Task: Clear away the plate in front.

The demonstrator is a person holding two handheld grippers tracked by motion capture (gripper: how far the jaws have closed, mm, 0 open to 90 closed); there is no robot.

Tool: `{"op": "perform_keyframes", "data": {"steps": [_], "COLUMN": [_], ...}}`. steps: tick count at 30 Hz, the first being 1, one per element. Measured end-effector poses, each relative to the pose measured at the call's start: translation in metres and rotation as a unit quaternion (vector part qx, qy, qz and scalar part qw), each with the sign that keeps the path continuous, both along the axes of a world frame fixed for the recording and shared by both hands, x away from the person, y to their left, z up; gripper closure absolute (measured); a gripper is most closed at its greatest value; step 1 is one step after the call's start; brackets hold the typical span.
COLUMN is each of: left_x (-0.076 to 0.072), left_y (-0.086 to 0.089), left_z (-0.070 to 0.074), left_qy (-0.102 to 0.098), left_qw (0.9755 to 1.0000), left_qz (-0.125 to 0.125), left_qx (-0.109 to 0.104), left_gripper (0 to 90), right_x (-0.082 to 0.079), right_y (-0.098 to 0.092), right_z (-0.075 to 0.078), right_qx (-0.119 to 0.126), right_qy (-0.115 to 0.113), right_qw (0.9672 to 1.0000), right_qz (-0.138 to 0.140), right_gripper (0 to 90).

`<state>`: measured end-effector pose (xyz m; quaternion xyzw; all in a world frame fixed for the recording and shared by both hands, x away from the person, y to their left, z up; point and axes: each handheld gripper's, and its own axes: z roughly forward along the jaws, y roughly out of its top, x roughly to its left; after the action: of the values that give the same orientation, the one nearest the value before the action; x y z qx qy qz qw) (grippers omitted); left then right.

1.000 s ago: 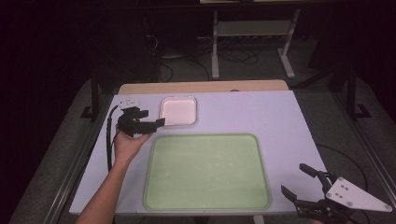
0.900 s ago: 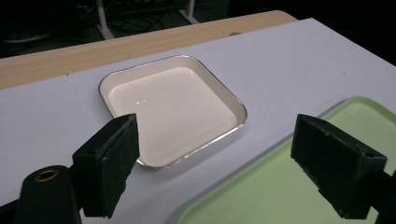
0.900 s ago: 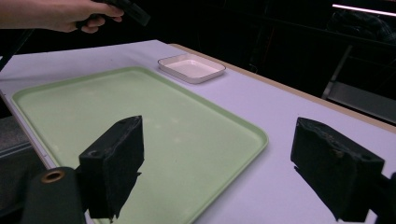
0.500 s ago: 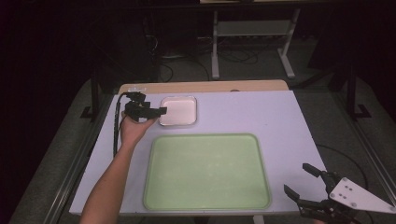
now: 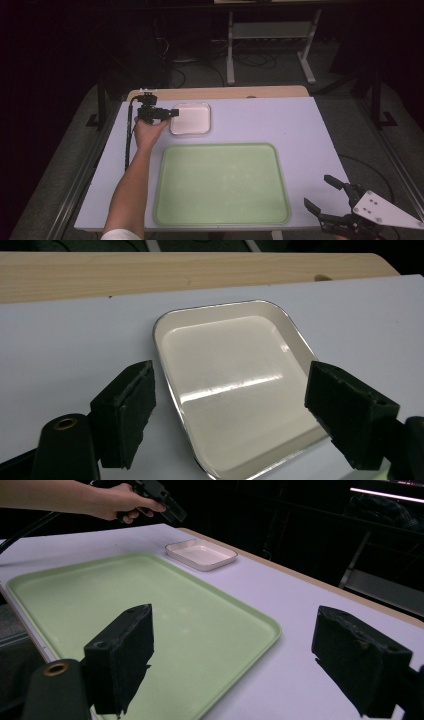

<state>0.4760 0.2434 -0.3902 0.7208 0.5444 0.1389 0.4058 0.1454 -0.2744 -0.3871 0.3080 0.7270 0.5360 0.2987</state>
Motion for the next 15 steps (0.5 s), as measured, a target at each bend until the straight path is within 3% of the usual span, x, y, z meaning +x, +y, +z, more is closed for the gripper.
{"op": "perform_keyframes", "data": {"steps": [4,8,9,11,15], "left_x": [0.007,0.014,0.018,0.023,0.029], "left_y": [0.003,0.003,0.003,0.004,0.005], "left_z": [0.001,0.001,-0.001,-0.004,-0.008], "left_qy": [-0.013,-0.011,0.000,0.012,0.022], "left_qw": [0.9995,0.9995,0.9995,0.9993,0.9988], "left_qz": [0.024,0.029,0.032,0.034,0.042], "left_qx": [-0.016,-0.005,0.007,0.012,0.010], "left_gripper": [23.4,24.3,24.3,26.1,30.6], "right_x": [-0.001,-0.001,-0.001,-0.001,0.000], "right_y": [-0.001,-0.002,-0.003,-0.003,-0.002], "right_z": [0.002,0.003,0.002,0.002,0.002], "right_qx": [0.006,0.010,0.010,0.009,0.010], "right_qy": [-0.004,-0.005,-0.005,-0.004,-0.004], "right_qw": [1.0000,0.9999,0.9999,0.9999,0.9999], "right_qz": [0.000,-0.001,-0.002,-0.003,-0.003], "right_gripper": [15.6,15.7,15.7,15.7,15.8]}}
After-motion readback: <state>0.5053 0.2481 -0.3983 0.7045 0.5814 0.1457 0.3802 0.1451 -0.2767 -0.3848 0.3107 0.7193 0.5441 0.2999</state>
